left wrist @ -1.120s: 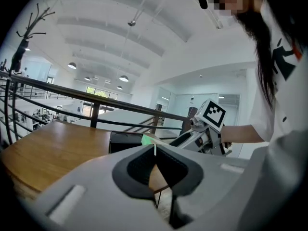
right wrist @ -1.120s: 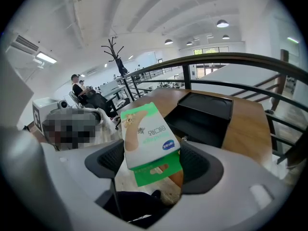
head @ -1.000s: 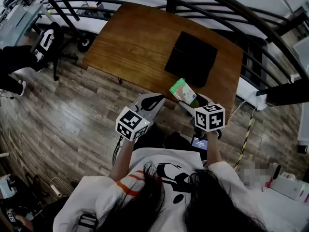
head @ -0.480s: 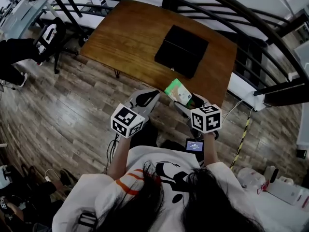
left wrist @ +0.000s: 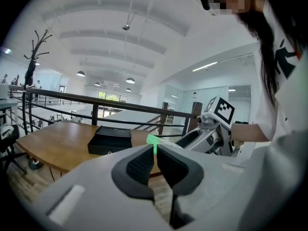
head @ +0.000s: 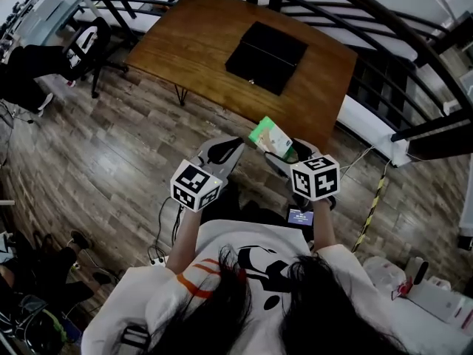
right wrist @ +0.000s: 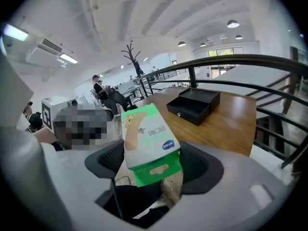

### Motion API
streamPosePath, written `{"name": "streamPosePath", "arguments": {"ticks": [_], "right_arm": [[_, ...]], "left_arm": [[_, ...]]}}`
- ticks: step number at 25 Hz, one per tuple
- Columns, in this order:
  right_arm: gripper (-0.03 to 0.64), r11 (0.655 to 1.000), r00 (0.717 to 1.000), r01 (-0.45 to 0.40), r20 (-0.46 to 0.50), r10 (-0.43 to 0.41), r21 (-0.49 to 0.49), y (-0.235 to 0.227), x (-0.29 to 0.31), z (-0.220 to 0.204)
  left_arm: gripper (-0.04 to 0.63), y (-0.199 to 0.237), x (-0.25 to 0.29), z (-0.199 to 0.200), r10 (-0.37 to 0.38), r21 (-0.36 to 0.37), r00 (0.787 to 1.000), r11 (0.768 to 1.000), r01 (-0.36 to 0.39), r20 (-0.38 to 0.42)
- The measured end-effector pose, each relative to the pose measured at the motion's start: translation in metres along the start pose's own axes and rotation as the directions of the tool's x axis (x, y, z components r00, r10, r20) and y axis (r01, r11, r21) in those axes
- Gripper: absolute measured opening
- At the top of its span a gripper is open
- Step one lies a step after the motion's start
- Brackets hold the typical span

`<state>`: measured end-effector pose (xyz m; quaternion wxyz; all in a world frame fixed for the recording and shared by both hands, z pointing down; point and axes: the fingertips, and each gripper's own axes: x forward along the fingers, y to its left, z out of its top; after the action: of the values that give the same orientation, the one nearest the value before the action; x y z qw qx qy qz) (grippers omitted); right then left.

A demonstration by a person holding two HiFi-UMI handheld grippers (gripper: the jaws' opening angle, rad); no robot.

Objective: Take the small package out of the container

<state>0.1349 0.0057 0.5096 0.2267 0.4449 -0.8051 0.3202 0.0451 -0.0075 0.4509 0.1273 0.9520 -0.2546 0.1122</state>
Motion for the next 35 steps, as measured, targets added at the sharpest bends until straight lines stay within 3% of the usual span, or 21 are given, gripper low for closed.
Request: {"name": "streamPosePath", "arguments": {"ticks": [12, 22, 29, 35], "right_arm": [[0.385, 0.999, 0.999, 0.009, 0.041, -0.011, 0.050, -0.002, -0.037, -0.029], [0.385, 0.992, 0.995, 0.070, 0.058, -0.076, 0.103, 0.010, -0.052, -0.048], [0.384, 0.981, 0.988, 0.132, 0.057, -0.141, 0.141, 0.031, -0.059, -0.066], [0.383, 0.977, 0.984, 0.155, 0.067, -0.166, 0.147, 0.065, -0.056, -0.070]], "left_arm": [[0.009, -0.047, -0.009, -0.006, -0.030, 0.045, 0.998, 0.998, 0.032, -0.056], [0.012, -0.075, -0.011, -0.014, -0.155, 0.095, 0.984, 0.982, 0.163, -0.093], [0.012, -0.076, -0.048, -0.022, -0.208, 0.114, 0.973, 0.969, 0.218, -0.097], [0.012, -0.065, -0.095, -0.032, -0.204, 0.116, 0.976, 0.970, 0.213, -0.082]]}}
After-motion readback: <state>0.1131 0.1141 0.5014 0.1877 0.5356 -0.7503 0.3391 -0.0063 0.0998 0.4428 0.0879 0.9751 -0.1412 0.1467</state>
